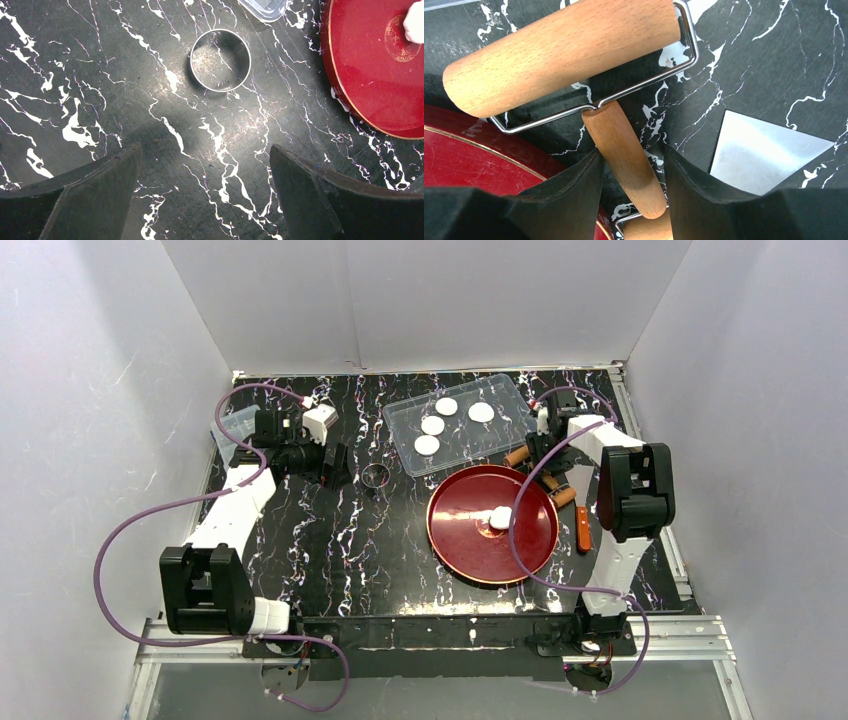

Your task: Roll out the dumpling wrappers from the dough

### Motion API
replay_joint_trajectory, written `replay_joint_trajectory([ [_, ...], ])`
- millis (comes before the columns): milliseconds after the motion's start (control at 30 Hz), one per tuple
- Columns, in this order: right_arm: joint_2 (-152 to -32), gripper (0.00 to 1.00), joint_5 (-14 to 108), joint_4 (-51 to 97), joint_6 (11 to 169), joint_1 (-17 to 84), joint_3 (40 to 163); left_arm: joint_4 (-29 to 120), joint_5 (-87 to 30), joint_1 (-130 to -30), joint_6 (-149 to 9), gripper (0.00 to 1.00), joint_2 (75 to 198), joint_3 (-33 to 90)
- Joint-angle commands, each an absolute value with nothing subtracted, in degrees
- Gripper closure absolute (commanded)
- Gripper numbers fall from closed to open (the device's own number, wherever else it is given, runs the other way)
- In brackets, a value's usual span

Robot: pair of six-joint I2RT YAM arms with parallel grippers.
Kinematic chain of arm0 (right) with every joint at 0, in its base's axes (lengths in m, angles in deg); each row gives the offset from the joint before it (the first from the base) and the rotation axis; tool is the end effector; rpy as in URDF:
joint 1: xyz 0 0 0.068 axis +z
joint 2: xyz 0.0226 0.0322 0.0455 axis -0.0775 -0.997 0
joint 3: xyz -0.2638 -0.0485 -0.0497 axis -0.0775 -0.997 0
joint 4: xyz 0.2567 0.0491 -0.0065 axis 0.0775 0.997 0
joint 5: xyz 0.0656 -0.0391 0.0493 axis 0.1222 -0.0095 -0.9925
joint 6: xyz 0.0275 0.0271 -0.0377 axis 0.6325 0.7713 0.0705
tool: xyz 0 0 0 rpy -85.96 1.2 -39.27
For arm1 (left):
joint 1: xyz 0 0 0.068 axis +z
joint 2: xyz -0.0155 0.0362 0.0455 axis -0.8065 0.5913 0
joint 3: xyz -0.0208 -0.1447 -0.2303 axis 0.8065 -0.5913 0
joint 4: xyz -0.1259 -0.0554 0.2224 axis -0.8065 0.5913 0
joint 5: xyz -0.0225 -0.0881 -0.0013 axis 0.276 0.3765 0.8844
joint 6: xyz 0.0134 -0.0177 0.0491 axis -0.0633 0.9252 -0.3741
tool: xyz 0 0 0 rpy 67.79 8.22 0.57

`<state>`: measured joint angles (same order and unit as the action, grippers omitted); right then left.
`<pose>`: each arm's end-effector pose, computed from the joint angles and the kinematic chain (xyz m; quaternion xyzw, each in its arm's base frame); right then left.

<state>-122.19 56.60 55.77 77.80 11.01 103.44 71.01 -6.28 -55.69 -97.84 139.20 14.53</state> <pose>0.3923 0.0441 0.1710 -0.0979 0.9758 -0.0123 0.1954 0.2931 -0.0280 0.2716 0.2443 0.8585 -0.1912 0.4084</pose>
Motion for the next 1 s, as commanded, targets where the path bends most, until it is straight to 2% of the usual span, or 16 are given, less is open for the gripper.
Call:
replay_joint_trajectory([
  [0,-124.7,0.47,57.42,55.55,75.08,10.96,105.96,72.63,-5.54,-55.49,-98.61,0.01,139.14,16.74],
  [67,-125.07,0.49,57.42,56.4,74.84,10.95,106.63,72.84,-5.8,-55.5,-98.79,0.01,139.2,16.95],
  [133,-125.1,0.57,57.26,56.78,74.77,10.95,106.71,72.92,-6.26,-55.5,-99.0,0.0,139.15,16.98],
  [300,-123.69,0.98,57.26,55.93,74.42,10.99,106.19,73.73,-5.97,-55.46,-99.4,0.01,139.32,17.67],
  [633,-119.64,0.99,58.25,60.44,74.69,10.95,110.92,78.54,-0.48,-55.44,-102.54,0.0,139.41,19.48],
  [967,-109.26,0.99,43.82,66.65,81.9,10.96,112.07,82.18,2.17,-57.7,-100.02,0.0,140.63,28.3],
])
